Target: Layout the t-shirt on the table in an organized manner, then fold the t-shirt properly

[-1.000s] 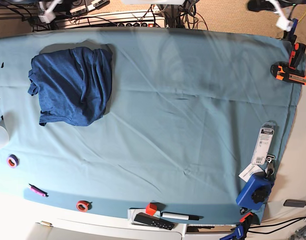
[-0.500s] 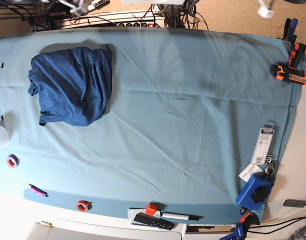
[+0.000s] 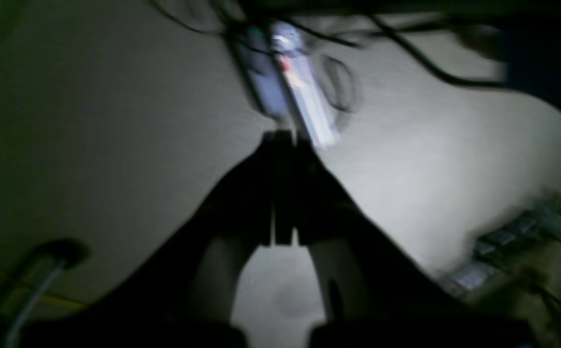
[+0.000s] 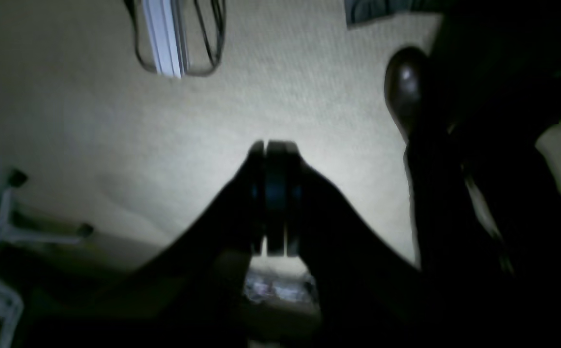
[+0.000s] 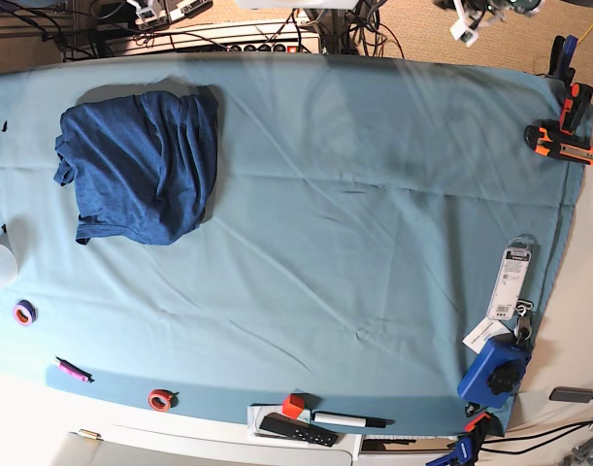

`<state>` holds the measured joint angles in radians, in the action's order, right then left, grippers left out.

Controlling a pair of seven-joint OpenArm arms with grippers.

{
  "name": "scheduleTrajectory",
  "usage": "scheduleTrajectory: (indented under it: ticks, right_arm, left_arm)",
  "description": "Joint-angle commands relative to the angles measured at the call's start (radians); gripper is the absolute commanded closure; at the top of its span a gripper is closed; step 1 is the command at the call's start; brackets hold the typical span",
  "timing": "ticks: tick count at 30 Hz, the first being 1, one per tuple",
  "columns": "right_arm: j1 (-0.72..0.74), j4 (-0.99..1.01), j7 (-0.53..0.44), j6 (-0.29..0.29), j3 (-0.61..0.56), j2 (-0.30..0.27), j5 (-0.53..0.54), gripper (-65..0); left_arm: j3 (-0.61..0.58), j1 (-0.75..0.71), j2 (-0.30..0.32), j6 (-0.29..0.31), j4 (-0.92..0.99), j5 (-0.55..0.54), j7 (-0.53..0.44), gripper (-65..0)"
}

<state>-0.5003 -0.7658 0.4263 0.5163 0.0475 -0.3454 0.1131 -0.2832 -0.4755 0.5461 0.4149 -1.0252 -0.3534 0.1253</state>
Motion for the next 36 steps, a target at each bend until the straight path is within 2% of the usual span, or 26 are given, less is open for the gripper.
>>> scheduleTrajectory:
  ticks: [1,6,11,14,19,23,29,33,36]
  right_arm:
    - [0.012,0.040,-0.037,0.002,0.004,-0.014,0.002,0.0]
    - [0.105,0.208,-0.185,0.000,0.004,-0.006,0.002,0.0]
    - [0.165,0.272,-0.249,-0.129,0.004,0.048,0.002,0.0]
    - [0.183,0.277,-0.282,-0.192,0.004,0.089,0.002,0.0]
    - [0.204,0.277,-0.317,-0.249,0.004,0.162,0.002,0.0]
    - [0.221,0.277,-0.338,-0.323,0.004,0.215,0.002,0.0]
    - [0.269,0.277,-0.321,-0.391,0.007,0.261,0.002,0.0]
    - [0.291,0.276,-0.317,-0.425,0.007,0.277,0.003,0.0]
    - [0.298,0.275,-0.302,-0.445,0.007,0.286,0.037,0.0]
  left_arm:
    - [-0.006,-0.001,0.009,-0.021,-0.006,0.019,-0.031,0.0]
    - [-0.010,0.013,-0.016,-0.156,-0.005,0.119,-0.092,0.0]
    - [-0.010,0.026,-0.046,-0.242,0.027,0.192,-0.101,0.0]
    - [-0.010,0.067,-0.068,-0.242,0.112,0.211,-0.104,0.0]
    - [-0.010,0.156,-0.101,-0.243,0.284,0.212,-0.130,0.0]
    - [-0.009,0.206,-0.136,-0.243,0.347,0.212,-0.153,0.0]
    - [-0.009,0.223,-0.205,-0.245,0.354,0.212,-0.205,0.0]
    - [-0.009,0.223,-0.258,-0.294,0.354,0.211,-0.202,0.0]
    - [-0.009,0.223,-0.293,-0.307,0.368,0.188,-0.200,0.0]
